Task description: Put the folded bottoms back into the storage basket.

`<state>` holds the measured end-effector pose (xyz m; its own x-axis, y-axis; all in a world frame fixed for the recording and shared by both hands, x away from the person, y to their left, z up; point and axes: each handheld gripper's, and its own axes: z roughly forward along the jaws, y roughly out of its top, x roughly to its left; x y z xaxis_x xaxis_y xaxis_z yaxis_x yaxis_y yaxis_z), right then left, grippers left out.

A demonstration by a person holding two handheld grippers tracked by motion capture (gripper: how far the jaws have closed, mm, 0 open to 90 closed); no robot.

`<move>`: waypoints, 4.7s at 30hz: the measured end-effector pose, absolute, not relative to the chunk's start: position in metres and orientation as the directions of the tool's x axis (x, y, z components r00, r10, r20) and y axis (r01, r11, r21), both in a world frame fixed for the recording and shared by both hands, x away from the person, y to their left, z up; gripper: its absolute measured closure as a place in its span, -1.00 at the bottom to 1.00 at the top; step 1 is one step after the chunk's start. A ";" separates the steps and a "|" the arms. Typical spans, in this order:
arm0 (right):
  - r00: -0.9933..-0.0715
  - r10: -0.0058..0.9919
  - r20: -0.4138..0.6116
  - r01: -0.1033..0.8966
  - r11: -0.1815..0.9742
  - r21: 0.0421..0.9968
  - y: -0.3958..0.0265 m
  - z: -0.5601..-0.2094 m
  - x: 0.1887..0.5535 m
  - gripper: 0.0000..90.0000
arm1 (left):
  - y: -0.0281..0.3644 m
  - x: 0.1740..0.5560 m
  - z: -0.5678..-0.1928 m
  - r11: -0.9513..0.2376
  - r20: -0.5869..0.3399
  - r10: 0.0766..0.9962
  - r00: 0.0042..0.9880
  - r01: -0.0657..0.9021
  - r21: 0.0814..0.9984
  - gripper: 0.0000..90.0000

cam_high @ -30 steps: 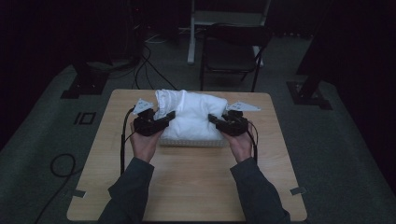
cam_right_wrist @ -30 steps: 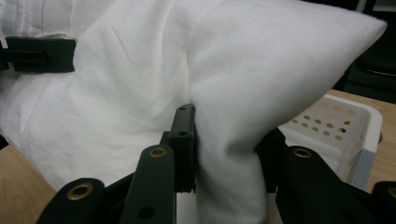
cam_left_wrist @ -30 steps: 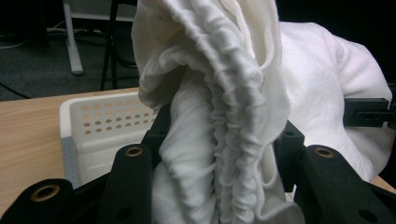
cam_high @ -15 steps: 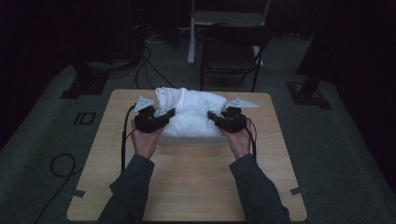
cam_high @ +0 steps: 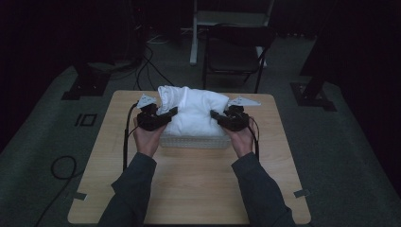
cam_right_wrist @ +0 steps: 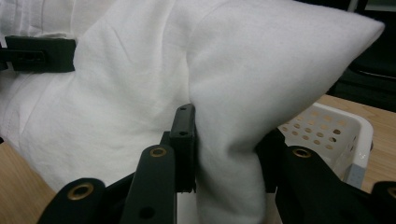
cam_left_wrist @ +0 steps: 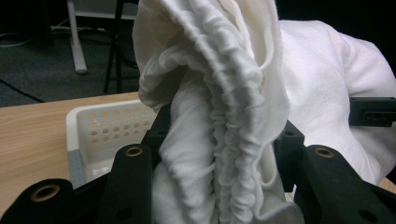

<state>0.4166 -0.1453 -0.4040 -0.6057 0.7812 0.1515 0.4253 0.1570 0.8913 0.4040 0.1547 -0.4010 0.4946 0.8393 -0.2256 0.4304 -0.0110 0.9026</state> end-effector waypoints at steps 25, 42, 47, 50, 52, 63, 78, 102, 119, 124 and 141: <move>-0.567 0.806 0.169 0.449 0.131 0.884 -0.144 -0.401 0.436 0.52 | 0.151 0.425 -0.401 0.017 -0.246 0.854 0.459 0.448 0.894 0.22; -0.535 0.825 0.182 0.476 0.116 0.872 -0.138 -0.408 0.450 0.53 | 0.149 0.441 -0.410 0.036 -0.267 0.867 0.422 0.480 0.877 0.23; -0.528 0.828 0.188 0.487 0.113 0.866 -0.137 -0.411 0.455 0.53 | 0.149 0.445 -0.413 0.037 -0.268 0.872 0.410 0.491 0.871 0.23; -0.523 0.831 0.187 0.491 0.114 0.864 -0.136 -0.413 0.457 0.53 | 0.148 0.448 -0.414 0.039 -0.270 0.874 0.403 0.496 0.868 0.23; -0.521 0.833 0.187 0.492 0.114 0.863 -0.136 -0.414 0.458 0.53 | 0.147 0.449 -0.415 0.039 -0.270 0.875 0.401 0.498 0.867 0.23; -0.507 0.843 0.180 0.503 0.120 0.856 -0.136 -0.419 0.465 0.53 | 0.144 0.457 -0.421 0.041 -0.273 0.881 0.387 0.511 0.858 0.23; -0.498 0.850 0.172 0.514 0.130 0.848 -0.134 -0.425 0.475 0.53 | 0.141 0.466 -0.427 0.043 -0.271 0.891 0.365 0.527 0.849 0.23; -0.474 0.863 0.176 0.551 0.134 0.823 -0.132 -0.439 0.485 0.53 | 0.136 0.475 -0.441 0.039 -0.269 0.903 0.334 0.562 0.826 0.23; -0.459 0.872 0.170 0.570 0.142 0.809 -0.130 -0.446 0.488 0.53 | 0.131 0.479 -0.449 0.015 -0.241 0.917 0.319 0.575 0.818 0.23; -0.452 0.877 0.166 0.582 0.148 0.799 -0.129 -0.450 0.490 0.53 | 0.129 0.481 -0.453 0.004 -0.230 0.921 0.313 0.584 0.812 0.23; -0.438 0.884 0.165 0.629 0.171 0.758 -0.132 -0.466 0.489 0.53 | 0.116 0.480 -0.466 -0.072 -0.159 0.934 0.320 0.605 0.793 0.23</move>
<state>0.4891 -0.1320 -0.4659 -0.4383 0.8836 0.1646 0.6294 0.1710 0.7580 0.4803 0.1160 -0.4660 0.3203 0.9339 -0.1592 0.6045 -0.0721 0.7933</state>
